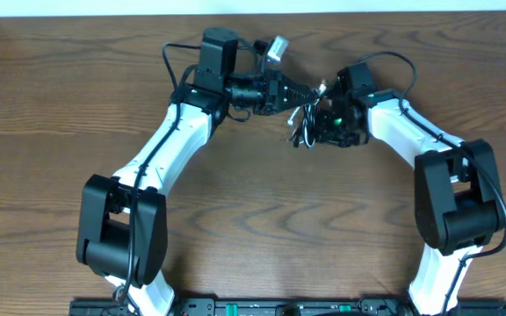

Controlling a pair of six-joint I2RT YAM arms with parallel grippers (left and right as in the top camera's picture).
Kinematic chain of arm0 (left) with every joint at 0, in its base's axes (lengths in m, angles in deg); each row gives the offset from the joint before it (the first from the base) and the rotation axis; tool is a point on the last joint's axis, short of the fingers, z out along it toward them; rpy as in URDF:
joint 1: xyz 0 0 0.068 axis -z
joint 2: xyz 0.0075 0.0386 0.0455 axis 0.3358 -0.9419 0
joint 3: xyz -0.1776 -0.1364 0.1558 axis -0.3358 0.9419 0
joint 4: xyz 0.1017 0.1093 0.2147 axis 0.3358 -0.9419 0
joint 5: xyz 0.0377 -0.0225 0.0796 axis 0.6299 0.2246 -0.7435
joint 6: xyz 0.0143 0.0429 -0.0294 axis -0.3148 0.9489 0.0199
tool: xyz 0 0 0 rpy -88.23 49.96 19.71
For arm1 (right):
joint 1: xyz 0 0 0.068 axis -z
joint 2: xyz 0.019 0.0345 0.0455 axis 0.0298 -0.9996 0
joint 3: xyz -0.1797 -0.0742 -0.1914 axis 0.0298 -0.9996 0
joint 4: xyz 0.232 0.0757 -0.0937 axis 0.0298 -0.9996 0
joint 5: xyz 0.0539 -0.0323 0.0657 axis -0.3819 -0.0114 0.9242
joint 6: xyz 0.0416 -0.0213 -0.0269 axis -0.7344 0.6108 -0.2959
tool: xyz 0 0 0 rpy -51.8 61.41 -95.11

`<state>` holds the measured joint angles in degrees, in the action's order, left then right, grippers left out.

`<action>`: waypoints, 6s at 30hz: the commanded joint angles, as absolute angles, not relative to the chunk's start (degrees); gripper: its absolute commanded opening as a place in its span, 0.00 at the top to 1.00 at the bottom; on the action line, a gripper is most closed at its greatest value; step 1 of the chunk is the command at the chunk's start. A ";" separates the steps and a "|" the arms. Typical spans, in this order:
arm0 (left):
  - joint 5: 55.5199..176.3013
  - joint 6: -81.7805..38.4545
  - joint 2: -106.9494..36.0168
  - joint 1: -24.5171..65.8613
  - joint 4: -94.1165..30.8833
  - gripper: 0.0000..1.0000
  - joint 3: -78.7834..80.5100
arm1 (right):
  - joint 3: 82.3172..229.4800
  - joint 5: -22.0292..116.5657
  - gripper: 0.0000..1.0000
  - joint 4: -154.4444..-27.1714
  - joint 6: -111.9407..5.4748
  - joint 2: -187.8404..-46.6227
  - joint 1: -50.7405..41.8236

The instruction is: Untangle cables

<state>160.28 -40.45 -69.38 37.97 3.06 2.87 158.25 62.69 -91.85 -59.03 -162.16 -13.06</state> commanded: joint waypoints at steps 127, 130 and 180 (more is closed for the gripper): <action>155.41 -61.04 -65.03 38.17 23.21 0.93 2.00 | 153.16 70.25 0.53 -78.51 -64.58 -153.28 -15.03; 155.52 -63.79 -65.03 37.58 27.63 0.93 2.00 | 153.16 75.52 0.51 -76.11 -64.60 -153.18 -13.37; 114.69 -24.21 -66.32 38.41 -27.72 0.12 3.68 | 153.70 79.23 0.23 -101.94 -41.63 -148.24 3.09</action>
<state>124.00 -25.91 -66.60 38.52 -28.06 3.44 153.55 74.84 -102.77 -41.28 -150.60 3.29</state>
